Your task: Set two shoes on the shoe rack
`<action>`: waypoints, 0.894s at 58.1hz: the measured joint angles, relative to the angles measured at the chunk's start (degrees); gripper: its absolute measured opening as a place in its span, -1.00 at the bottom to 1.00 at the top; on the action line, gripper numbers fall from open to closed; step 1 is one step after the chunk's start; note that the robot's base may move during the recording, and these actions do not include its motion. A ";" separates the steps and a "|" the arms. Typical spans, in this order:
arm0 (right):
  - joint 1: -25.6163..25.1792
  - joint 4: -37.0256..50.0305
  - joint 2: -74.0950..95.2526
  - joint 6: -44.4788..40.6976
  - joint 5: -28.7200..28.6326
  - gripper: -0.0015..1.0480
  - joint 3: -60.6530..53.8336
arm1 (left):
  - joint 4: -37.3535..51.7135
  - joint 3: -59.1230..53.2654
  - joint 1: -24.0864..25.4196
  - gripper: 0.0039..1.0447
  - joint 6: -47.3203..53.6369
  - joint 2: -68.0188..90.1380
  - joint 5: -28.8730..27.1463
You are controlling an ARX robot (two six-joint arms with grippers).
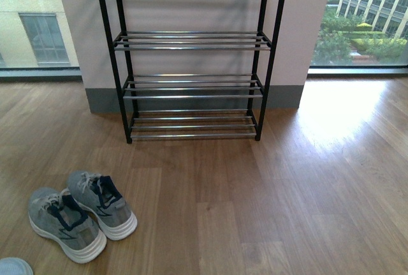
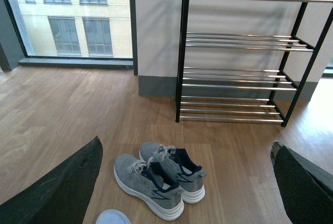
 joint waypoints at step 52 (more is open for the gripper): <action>0.00 0.00 0.04 0.00 -0.09 0.82 0.00 | -0.02 0.00 0.00 0.83 0.00 0.00 -0.13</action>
